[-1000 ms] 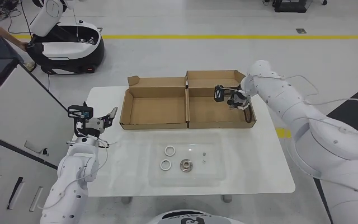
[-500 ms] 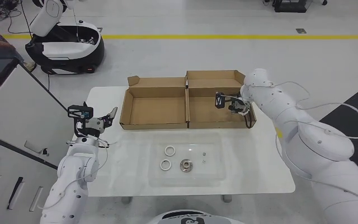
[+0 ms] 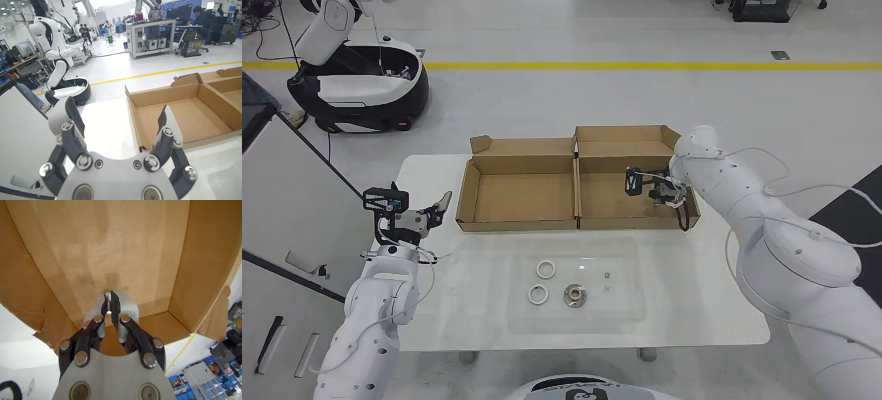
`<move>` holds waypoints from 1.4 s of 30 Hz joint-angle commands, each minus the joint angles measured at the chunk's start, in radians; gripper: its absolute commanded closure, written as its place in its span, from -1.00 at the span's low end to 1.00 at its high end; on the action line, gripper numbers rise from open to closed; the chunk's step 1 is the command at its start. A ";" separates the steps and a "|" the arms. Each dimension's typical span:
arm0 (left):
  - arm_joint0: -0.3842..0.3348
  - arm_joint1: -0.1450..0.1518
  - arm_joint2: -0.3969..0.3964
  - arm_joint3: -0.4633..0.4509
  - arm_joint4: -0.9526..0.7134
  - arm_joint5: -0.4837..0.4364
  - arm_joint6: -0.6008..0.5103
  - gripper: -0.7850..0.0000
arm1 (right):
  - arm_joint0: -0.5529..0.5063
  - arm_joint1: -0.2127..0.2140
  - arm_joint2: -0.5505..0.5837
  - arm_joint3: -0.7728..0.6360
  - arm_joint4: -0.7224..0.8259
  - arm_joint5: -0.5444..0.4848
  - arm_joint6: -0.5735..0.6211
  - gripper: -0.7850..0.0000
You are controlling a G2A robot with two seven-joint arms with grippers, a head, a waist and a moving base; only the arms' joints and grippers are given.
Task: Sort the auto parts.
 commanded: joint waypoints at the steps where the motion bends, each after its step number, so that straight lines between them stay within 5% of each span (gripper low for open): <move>1: 0.000 0.000 0.000 0.000 0.000 0.000 0.000 -1.00 | 0.000 -0.003 0.000 0.007 -0.005 0.000 -0.006 0.62; 9: 0.000 0.000 0.000 0.000 0.000 0.000 0.000 -1.00 | 0.001 -0.012 0.000 0.031 -0.016 0.000 -0.040 0.03; 11: 0.000 0.000 0.000 0.000 0.000 0.000 0.000 -1.00 | 0.005 -0.012 0.000 0.034 -0.017 0.000 -0.055 -0.95; 12: 0.000 0.000 0.000 0.000 0.000 0.000 0.000 -1.00 | 0.007 -0.012 0.000 0.036 -0.022 0.000 -0.060 -1.00; 30: 0.000 0.000 0.000 0.000 0.000 0.000 0.000 -1.00 | 0.092 0.039 0.000 -0.010 -0.079 0.000 -0.287 -1.00; 42: 0.000 0.000 0.000 0.000 0.000 0.000 0.000 -1.00 | 0.108 0.150 0.021 -0.206 0.004 0.000 -0.316 -1.00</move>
